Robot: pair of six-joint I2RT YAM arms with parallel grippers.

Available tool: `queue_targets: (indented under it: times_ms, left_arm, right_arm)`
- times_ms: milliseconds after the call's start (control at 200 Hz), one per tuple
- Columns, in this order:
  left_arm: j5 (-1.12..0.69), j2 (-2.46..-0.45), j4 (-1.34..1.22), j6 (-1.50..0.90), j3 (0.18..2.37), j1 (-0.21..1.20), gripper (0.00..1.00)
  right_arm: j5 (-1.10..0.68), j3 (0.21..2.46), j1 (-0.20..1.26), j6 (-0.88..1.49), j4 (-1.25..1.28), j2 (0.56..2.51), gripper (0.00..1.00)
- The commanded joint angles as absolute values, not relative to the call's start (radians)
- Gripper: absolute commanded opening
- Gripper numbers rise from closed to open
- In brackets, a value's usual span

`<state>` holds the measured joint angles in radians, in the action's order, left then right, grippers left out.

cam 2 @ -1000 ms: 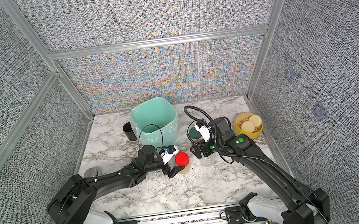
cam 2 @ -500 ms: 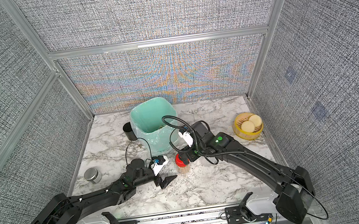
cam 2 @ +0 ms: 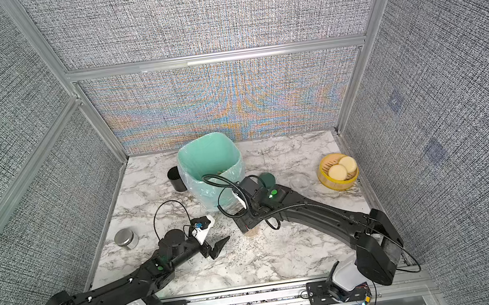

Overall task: Empty moldy peanuts from jars
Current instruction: Pick up the jar from the center of the board.

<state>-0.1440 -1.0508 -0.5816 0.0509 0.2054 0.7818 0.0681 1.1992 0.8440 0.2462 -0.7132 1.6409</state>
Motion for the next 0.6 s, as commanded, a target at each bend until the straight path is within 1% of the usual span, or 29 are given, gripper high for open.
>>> queue_targets:
  times_ms: [0, 115, 290, 500, 596]
  left_arm:
    - [-0.074, -1.045, -0.584, 0.001, 0.217, 0.781, 1.00]
    - [-0.026, -1.055, -0.580, -0.062, 0.224, 0.781, 1.00]
    - [0.023, -1.056, -0.601, -0.063, 0.221, 0.781, 1.00]
    - [0.004, -1.064, -0.611, -0.037, 0.217, 0.781, 1.00]
    - [0.001, -1.072, -0.612, -0.043, 0.221, 0.780, 1.00]
  right_arm:
    - [0.119, 1.216, 0.844, 0.276, -0.711, 1.665, 0.96]
    - [0.117, 1.236, 0.845, 0.273, -0.724, 1.704, 0.90]
    - [0.102, 1.243, 0.845, 0.272, -0.712, 1.714, 0.85]
    - [0.095, 1.249, 0.845, 0.269, -0.715, 1.739, 0.81]
    - [0.095, 1.253, 0.846, 0.264, -0.723, 1.749, 0.77]
